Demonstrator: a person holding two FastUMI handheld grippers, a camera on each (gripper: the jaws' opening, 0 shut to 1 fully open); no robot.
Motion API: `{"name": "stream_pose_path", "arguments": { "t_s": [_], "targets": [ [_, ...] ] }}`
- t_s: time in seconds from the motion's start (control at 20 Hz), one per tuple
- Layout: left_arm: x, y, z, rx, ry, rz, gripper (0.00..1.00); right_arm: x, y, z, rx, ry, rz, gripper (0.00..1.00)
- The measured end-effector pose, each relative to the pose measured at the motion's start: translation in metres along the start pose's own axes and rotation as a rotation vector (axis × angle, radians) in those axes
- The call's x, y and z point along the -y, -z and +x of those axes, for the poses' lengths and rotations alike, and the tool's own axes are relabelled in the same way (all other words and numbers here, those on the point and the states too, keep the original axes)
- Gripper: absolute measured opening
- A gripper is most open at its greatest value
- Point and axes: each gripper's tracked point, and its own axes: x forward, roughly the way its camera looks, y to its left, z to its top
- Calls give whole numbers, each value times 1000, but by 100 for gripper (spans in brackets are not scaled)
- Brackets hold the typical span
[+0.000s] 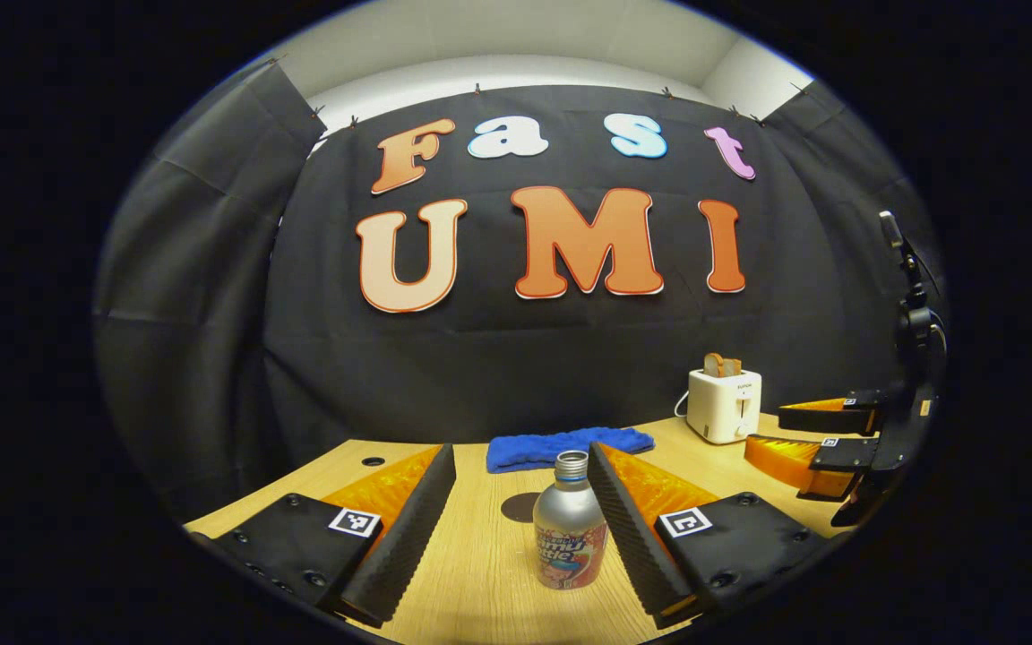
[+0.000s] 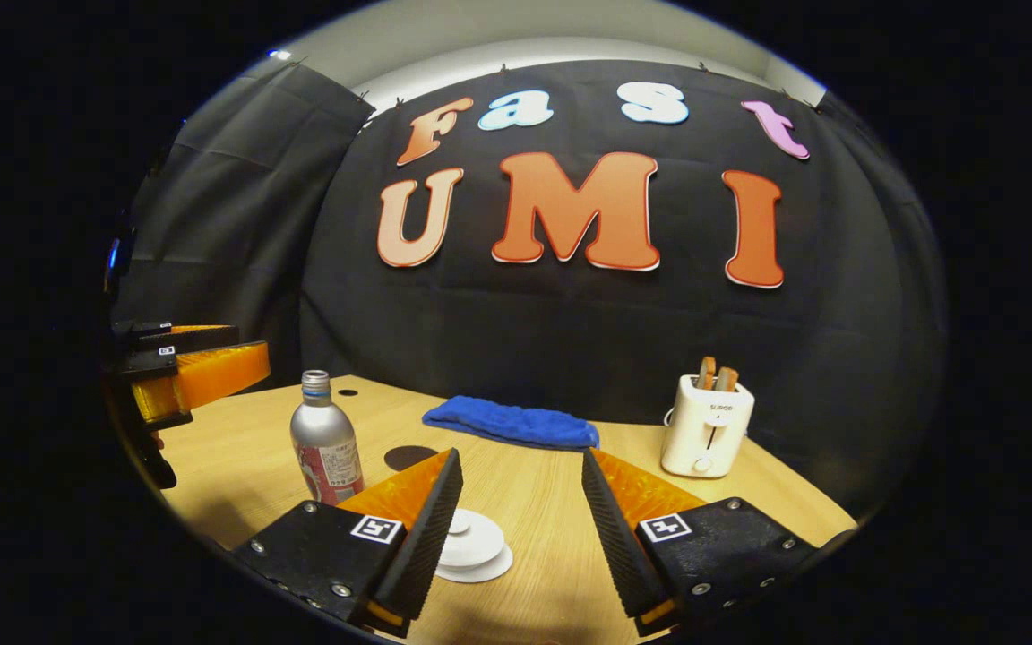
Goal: Open the teacup lid with one hand, grasp the water bottle and pour water into the teacup with the other hand; after pouring, place the water bottle on the coaster and then close the teacup lid.
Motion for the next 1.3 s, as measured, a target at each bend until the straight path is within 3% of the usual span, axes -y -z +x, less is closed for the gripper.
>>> {"name": "stream_pose_path", "arguments": {
  "t_s": [0.3,0.4,0.45,0.5,0.55,0.95,1.1,1.15,1.25,1.3],
  "targets": [
    [12,27,5,-51,21,28,94,-26,32,17,-105,-69,12,72],
    [14,33,6,-68,25,41,99,-33,42,21,-138,-90,15,68],
    [15,36,6,-74,25,49,94,-35,46,23,-146,-97,13,72],
    [15,40,7,-78,26,55,97,-38,49,26,-152,-103,10,68],
    [16,42,9,-83,27,58,99,-40,52,29,-158,-111,11,72],
    [12,60,15,-119,29,56,99,-53,72,46,-209,-144,21,68],
    [14,61,16,-125,31,55,99,-58,77,49,-229,-167,45,72],
    [13,62,16,-124,31,55,99,-56,77,48,-230,-163,49,70],
    [13,60,18,-119,32,54,99,-57,76,50,-227,-167,55,56],
    [13,60,18,-120,33,55,94,-57,76,51,-228,-170,57,55]
  ]
}}
